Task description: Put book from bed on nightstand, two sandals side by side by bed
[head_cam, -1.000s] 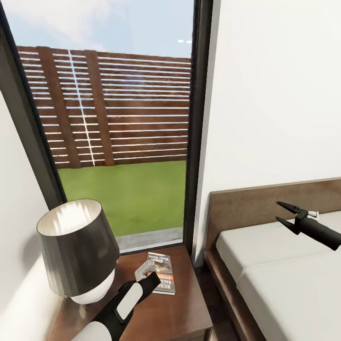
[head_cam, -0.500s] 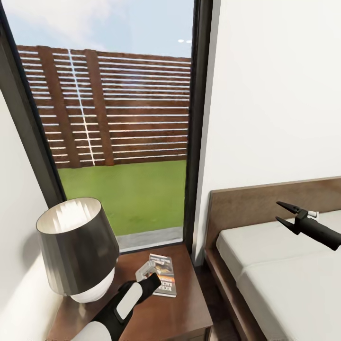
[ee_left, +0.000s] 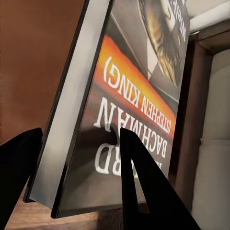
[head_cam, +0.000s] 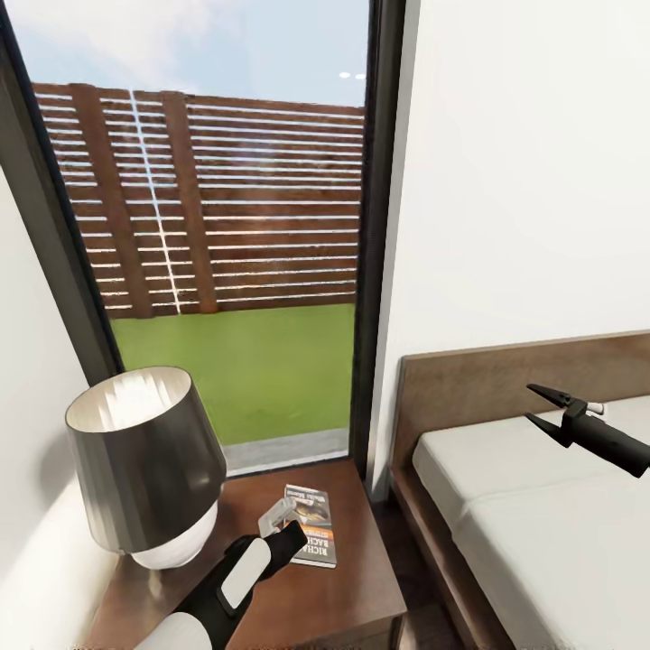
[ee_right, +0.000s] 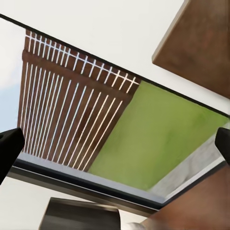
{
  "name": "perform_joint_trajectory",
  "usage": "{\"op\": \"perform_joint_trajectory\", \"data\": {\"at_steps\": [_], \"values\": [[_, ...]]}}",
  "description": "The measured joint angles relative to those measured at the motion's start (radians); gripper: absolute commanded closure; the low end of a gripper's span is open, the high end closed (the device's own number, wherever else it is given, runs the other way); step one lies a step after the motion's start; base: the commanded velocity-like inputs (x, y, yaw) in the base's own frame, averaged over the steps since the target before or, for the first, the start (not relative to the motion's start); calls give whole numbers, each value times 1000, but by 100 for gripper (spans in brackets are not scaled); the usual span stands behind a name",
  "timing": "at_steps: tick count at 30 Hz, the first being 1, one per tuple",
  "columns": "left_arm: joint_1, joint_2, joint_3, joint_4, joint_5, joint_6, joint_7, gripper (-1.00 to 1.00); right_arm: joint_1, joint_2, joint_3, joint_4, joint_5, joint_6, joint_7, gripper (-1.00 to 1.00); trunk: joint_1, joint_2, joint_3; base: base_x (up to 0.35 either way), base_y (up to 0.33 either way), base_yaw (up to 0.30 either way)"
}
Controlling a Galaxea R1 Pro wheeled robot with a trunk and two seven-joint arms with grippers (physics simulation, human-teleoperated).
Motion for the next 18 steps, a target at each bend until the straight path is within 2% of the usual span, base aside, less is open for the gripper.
{"op": "perform_joint_trajectory", "data": {"at_steps": [11, 18], "values": [[0, 0, 0, 0, 0, -1, 0, 100, 0, 0, 0, 0, 0, 0, 0, -100, 42, -77, -34, 0, 0, 0], [0, 0, 1, 0, 1, -2, 0, 100, 0, 0, 0, 0, -1, 0, 0, -100, 42, -77, -35, 0, 0, 0]]}}
